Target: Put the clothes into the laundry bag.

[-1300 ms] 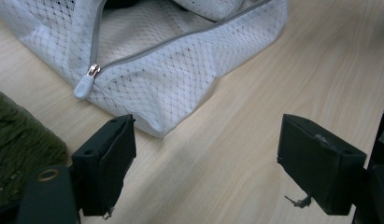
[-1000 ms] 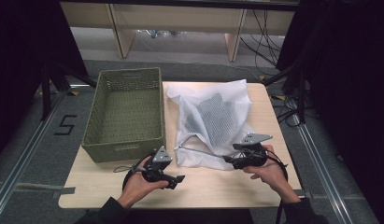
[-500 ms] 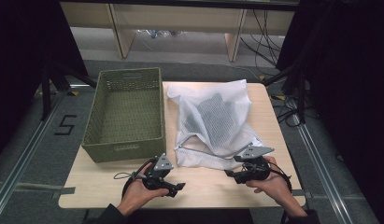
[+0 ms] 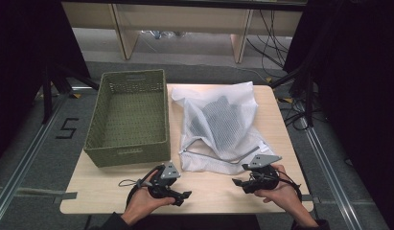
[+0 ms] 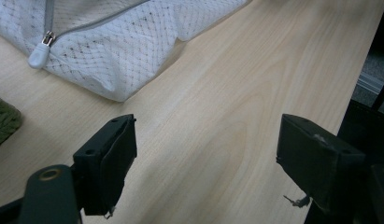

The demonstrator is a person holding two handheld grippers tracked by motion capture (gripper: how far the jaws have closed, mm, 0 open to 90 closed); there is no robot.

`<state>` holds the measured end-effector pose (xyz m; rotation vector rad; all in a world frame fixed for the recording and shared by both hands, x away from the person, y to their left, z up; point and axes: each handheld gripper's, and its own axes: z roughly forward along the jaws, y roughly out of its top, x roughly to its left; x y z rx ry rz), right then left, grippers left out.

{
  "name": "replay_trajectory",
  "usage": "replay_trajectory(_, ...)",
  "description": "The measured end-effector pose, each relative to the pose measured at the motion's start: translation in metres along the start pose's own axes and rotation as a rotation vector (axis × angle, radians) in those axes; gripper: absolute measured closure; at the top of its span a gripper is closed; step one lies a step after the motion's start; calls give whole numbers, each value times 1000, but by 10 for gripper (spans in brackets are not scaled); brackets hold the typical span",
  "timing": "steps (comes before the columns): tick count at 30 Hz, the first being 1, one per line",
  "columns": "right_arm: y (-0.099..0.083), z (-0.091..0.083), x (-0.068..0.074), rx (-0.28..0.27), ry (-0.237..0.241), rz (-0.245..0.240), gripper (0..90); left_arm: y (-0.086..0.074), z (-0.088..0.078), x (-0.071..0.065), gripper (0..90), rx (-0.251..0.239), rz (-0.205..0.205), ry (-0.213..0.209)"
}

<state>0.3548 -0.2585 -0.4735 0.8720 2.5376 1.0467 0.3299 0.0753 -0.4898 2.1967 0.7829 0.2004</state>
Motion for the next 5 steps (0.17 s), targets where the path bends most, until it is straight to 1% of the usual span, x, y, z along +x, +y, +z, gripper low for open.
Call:
replay_trajectory(1,0,0,-1,0,2,-8,325,0,0,1,199,6,13,8)
replay_trajectory(2,0,0,1,6,2,10,325,0,0,1,200,7,12,7)
replay_trajectory(3,0,0,0,7,11,13,325,0,0,2,200,8,13,8)
replay_trajectory(5,-1,1,0,10,8,5,325,0,1,2,200,7,16,6)
